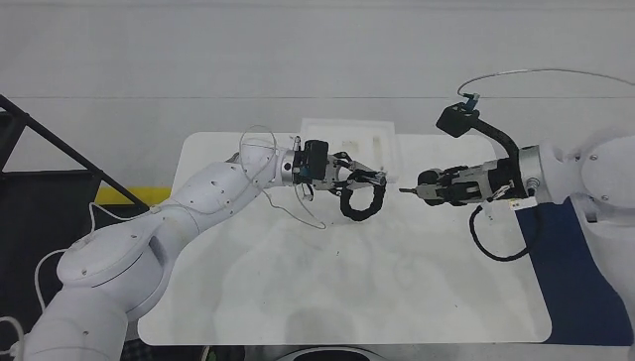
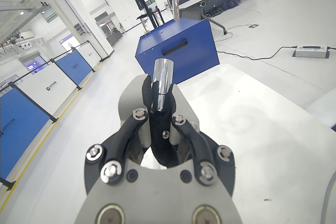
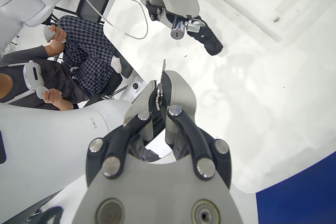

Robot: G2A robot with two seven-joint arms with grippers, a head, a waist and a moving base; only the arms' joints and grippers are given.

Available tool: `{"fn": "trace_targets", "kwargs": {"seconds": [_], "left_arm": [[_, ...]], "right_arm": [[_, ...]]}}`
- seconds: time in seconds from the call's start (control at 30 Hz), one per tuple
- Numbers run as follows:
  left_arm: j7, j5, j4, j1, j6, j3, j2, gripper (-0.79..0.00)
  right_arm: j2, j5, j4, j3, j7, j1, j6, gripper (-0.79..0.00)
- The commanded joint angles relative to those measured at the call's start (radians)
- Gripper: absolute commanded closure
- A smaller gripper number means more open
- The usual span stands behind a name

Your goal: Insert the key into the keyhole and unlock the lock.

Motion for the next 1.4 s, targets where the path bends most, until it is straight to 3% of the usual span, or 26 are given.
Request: {"fn": "trace_targets", "kwargs": {"seconds": [0.0,0.17,0.87,1.37], "left_arm": [[0.004,-0.008,-0.001,0.002,0.004,0.000,0.000,0.000],[0.009,-0.005,-0.008,0.008,0.009,0.000,0.003,0.000],[0.024,0.039,-0.066,0.036,0.023,0.000,0.061,0.000],[0.006,0.026,-0.081,0.043,0.006,0.000,0.066,0.000]], "right_arm": [[0.001,-0.029,-0.009,-0.015,-0.008,0.002,0.011,0.000],[0.003,-0.098,-0.039,-0.063,-0.023,0.006,0.008,0.000],[0.008,-0.054,-0.046,-0.122,-0.087,0.002,-0.042,0.000],[0.014,-0.125,-0.045,-0.155,-0.108,0.007,-0.059,0.000]]}}
